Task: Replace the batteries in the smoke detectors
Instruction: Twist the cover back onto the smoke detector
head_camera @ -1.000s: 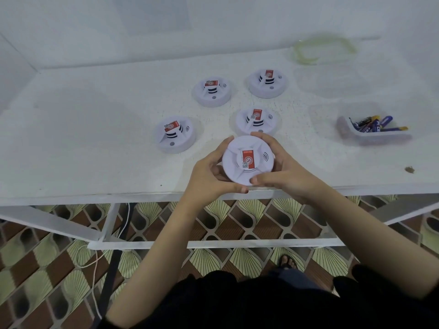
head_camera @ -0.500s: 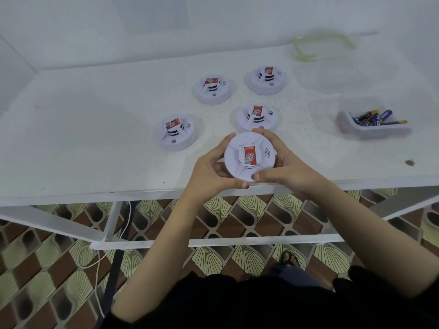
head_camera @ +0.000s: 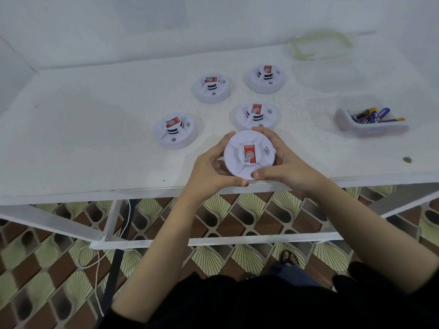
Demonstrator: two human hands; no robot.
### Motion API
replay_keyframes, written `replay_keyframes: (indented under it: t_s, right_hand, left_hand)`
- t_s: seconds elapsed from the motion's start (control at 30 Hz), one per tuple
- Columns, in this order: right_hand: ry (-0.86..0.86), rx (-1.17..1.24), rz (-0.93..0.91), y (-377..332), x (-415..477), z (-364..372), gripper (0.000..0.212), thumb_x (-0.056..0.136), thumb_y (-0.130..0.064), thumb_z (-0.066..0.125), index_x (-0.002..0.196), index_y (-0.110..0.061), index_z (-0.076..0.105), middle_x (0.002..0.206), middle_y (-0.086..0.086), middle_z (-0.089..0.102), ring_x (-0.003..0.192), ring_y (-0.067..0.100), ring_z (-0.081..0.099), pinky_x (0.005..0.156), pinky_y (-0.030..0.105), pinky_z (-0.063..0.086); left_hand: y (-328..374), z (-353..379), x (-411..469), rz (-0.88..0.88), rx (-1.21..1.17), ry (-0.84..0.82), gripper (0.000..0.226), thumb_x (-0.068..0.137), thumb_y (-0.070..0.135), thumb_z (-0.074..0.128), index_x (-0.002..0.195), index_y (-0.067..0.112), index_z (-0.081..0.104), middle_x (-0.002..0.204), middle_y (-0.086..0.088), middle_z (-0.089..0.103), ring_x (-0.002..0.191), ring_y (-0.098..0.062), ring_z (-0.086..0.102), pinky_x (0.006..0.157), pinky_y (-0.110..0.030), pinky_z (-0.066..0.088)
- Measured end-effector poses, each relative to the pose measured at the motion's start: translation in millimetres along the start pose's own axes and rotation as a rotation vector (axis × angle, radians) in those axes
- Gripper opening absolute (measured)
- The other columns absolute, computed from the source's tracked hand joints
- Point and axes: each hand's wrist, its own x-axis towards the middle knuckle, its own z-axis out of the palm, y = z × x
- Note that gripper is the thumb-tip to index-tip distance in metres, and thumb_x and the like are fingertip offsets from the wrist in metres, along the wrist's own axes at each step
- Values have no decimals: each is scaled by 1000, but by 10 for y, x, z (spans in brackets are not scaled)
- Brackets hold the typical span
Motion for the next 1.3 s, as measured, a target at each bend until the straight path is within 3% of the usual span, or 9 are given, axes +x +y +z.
replay_keyframes:
  t_s: [0.17, 0.33, 0.53, 0.7, 0.97, 1.3]
  right_hand:
    - [-2, 19, -3, 0, -2, 3, 83, 75, 19, 63, 136, -31, 35, 126, -5, 56, 111, 9, 58, 83, 27, 53]
    - [-52, 154, 49, 18, 6, -60, 86, 70, 14, 67, 135, -35, 41, 128, 4, 59, 113, 23, 59, 84, 35, 54]
    - [-138, 343, 84, 37, 21, -145, 77, 79, 18, 51, 137, -31, 42, 119, 8, 63, 104, 23, 63, 78, 30, 55]
    - [-144, 394, 90, 56, 36, -158, 79, 75, 17, 47, 136, -31, 42, 120, 9, 63, 102, 23, 63, 78, 31, 56]
    - [-131, 393, 91, 64, 40, -157, 78, 73, 13, 46, 135, -33, 43, 119, 5, 65, 103, 24, 63, 79, 32, 56]
    - [-118, 397, 83, 85, 34, -150, 75, 74, 13, 46, 135, -32, 45, 117, 7, 66, 102, 24, 63, 81, 34, 56]
  left_hand:
    - [-1, 2, 2, 4, -6, -5, 100, 57, -10, 87, 136, 33, 45, 124, 8, 65, 105, -12, 66, 78, -25, 57]
    - [12, -13, -5, 1, -21, -26, 100, 58, -12, 85, 140, 28, 44, 128, 6, 62, 106, -7, 64, 79, -24, 56]
    - [13, -28, -7, 3, -25, -54, 98, 60, -14, 83, 139, 28, 43, 128, 12, 60, 114, -11, 61, 80, -24, 56]
    - [13, -37, -1, 13, -41, -74, 98, 61, -12, 83, 140, 29, 41, 138, -1, 57, 115, -16, 61, 83, -27, 56]
    - [13, -78, 9, -20, -15, -93, 91, 63, -4, 76, 136, 35, 40, 118, 27, 64, 102, -3, 64, 82, -23, 55]
    - [30, -69, 1, -21, -35, -89, 92, 61, -2, 76, 139, 31, 39, 122, 20, 62, 103, -7, 63, 83, -22, 54]
